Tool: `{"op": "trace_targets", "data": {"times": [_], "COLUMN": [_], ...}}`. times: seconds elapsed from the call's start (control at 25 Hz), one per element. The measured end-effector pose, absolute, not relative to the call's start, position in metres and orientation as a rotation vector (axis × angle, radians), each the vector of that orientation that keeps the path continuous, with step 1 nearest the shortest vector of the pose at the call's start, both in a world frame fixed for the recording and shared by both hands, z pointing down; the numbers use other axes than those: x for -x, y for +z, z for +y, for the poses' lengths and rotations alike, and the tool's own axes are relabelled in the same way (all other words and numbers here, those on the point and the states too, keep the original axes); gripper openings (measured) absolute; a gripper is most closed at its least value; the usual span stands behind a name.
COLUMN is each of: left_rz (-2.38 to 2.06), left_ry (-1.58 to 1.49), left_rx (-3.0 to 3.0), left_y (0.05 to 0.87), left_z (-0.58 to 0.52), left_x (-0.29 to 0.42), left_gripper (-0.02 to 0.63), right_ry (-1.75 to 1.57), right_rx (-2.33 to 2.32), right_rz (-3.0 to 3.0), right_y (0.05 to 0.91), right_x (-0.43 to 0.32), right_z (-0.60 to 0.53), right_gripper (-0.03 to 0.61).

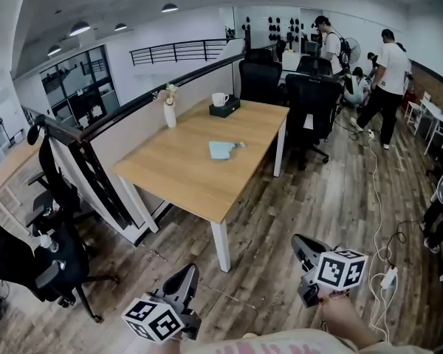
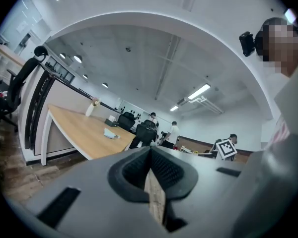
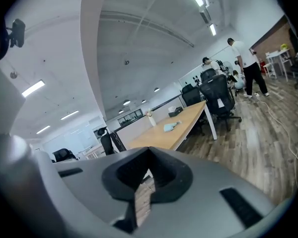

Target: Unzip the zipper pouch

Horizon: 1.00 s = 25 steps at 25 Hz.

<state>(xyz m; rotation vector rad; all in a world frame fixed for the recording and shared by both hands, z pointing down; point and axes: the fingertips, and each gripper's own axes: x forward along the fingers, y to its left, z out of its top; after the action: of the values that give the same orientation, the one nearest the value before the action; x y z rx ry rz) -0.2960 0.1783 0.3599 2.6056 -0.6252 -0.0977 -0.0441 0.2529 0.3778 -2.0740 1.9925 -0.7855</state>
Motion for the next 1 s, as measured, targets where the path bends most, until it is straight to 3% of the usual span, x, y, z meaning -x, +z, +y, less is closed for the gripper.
{"op": "trace_targets", "data": {"times": [0.52,1.0], "left_rz": [-0.576,-0.529], "left_ry": [0.045,0.043], "left_rx": [-2.529,-2.572], "left_y": [0.409,0.386], "left_z": [0.103,-0.073], "left_x": [0.236,0.162], "left_gripper": [0.003,0.003], "right_ry": [-1.058,-1.082], "right_rx": [2.073,2.060], "right_rz": [1.866,1.818], "right_y": [0.457,0.453], "right_x": [-0.007,-0.070], "right_z": [0.189,0.032], "right_gripper": [-0.003,-0.003]}}
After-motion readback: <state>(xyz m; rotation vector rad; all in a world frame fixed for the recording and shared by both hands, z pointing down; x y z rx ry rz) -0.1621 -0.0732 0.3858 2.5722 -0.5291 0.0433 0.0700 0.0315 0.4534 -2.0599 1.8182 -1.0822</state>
